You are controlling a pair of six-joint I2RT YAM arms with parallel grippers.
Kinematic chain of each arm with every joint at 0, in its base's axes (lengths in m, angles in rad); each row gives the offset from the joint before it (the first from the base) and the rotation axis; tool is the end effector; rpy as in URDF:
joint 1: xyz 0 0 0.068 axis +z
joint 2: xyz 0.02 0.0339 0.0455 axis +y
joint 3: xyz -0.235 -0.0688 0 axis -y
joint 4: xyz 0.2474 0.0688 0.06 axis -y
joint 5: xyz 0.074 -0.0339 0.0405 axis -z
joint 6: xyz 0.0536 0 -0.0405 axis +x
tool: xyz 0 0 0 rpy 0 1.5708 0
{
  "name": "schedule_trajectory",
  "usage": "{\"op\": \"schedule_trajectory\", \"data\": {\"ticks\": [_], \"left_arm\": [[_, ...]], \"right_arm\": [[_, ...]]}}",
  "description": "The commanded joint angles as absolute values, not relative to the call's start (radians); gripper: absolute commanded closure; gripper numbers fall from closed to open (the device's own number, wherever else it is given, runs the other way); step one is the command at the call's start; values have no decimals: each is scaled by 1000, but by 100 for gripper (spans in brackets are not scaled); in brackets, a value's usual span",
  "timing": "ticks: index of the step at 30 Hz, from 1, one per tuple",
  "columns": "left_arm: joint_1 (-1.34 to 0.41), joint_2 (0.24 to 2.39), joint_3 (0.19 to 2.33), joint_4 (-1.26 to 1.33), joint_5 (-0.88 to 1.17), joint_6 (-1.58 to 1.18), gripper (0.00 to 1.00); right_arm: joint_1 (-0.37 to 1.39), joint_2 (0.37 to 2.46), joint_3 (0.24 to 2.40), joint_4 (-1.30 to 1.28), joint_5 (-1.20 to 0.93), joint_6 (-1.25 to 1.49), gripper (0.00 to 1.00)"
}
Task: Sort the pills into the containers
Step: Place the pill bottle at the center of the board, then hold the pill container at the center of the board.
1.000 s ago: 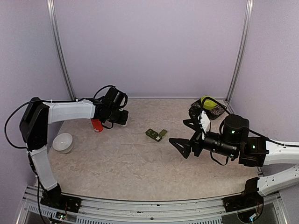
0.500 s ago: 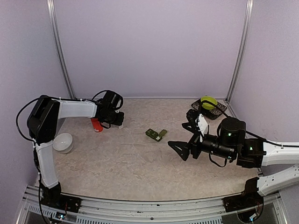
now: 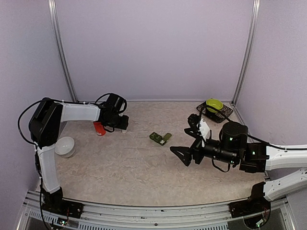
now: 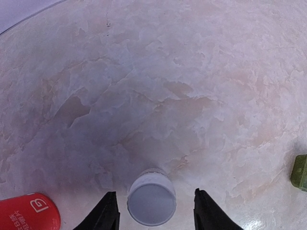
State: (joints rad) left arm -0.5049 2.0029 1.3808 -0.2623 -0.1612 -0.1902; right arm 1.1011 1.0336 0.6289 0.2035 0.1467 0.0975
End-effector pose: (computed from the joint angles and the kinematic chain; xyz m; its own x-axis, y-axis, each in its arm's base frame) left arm 0.3848 -0.2028 0.1333 -0.7382 0.1948 -0.6458 0.2534 0.9674 0.0021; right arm 0.1316 0.2419 0.2478 -0.1696 -0.1213 -0.9780 -0.8046 0.5901 0.0663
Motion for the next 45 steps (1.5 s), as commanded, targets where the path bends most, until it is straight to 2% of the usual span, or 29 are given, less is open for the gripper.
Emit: {"op": "schedule_trajectory", "data": {"ticks": [1,5,11,17,22,32,45], "left_arm": [[-503,1973,1397,-245,-148,-199,43],[-503,1928,1388,-246,-118,-212,35],[-553,1825,1345,-213,-51,-231,27],[-635,1824,1329,-190,-18,-238,26],[-681,1893,1322,-150,29,-250,26],[-692,2028,1380,-79,135,-251,26],[-665,2131,1418,-37,212,-257,26]], "right_arm": [[1074,1060,618,248,105,123,0],[1032,1088,632,259,72,165,0],[871,1172,679,254,-110,326,1],[746,1322,733,249,-247,492,5],[659,1432,735,368,-398,607,5],[540,1668,814,473,-552,723,4],[525,1835,926,453,-517,711,3]]}}
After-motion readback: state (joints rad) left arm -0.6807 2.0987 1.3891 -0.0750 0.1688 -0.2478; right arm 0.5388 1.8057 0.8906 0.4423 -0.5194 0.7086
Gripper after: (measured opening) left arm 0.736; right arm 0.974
